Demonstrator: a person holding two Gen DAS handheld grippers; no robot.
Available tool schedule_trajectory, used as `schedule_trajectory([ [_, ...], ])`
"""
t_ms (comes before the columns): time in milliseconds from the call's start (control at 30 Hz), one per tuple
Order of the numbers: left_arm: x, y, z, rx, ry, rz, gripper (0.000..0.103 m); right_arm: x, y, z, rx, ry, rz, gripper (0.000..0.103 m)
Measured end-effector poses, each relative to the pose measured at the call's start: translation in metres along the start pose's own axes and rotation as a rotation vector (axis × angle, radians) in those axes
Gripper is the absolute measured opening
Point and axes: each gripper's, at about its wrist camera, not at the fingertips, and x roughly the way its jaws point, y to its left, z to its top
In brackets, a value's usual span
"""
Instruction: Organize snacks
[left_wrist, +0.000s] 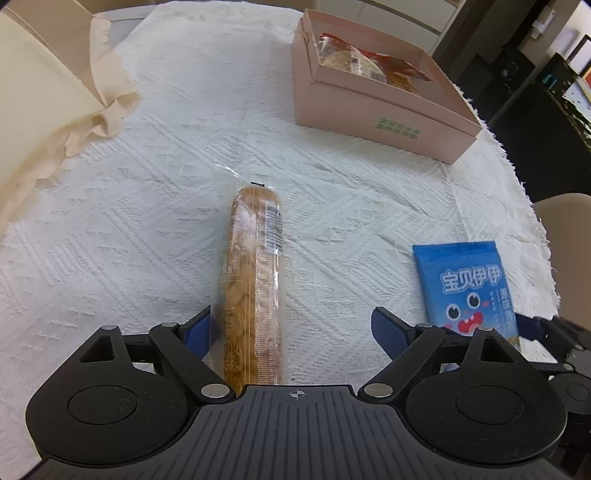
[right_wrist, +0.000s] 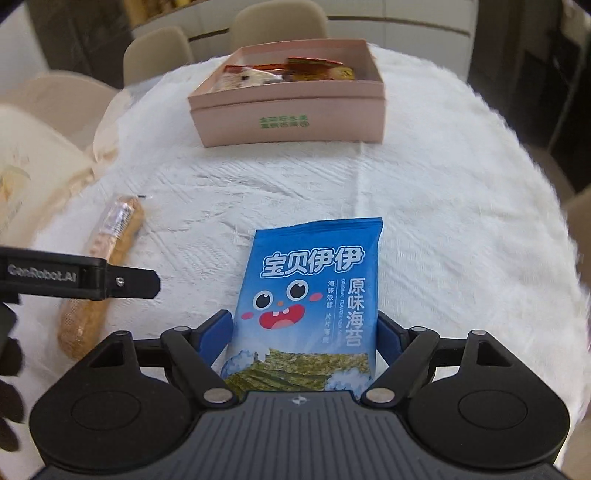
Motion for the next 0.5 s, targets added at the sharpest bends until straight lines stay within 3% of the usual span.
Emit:
schedule_trajectory([
  [67, 0.000, 0.000, 0.001, -0.007, 0.002, 0.008, 0.089, -0.002, 0.000, 0.003, -0.023, 0.002, 0.000, 0.079],
  [200, -0.001, 0.001, 0.001, -0.016, 0.005, 0.024, 0.084, -0.023, -0.003, 0.008, -0.093, -0.017, 0.011, 0.044],
  [267, -0.002, 0.001, 0.000, -0.019, 0.005, 0.032, 0.082, -0.037, -0.011, 0.013, -0.090, -0.031, 0.052, 0.032],
  [400, -0.003, 0.000, 0.000, -0.025, 0.006, 0.043, 0.081, -0.063, -0.024, 0.021, -0.078, -0.071, 0.110, 0.029],
  [500, -0.006, -0.001, -0.003, -0.032, 0.002, 0.054, 0.074, -0.064, -0.030, 0.023, -0.106, -0.072, 0.138, 0.029],
])
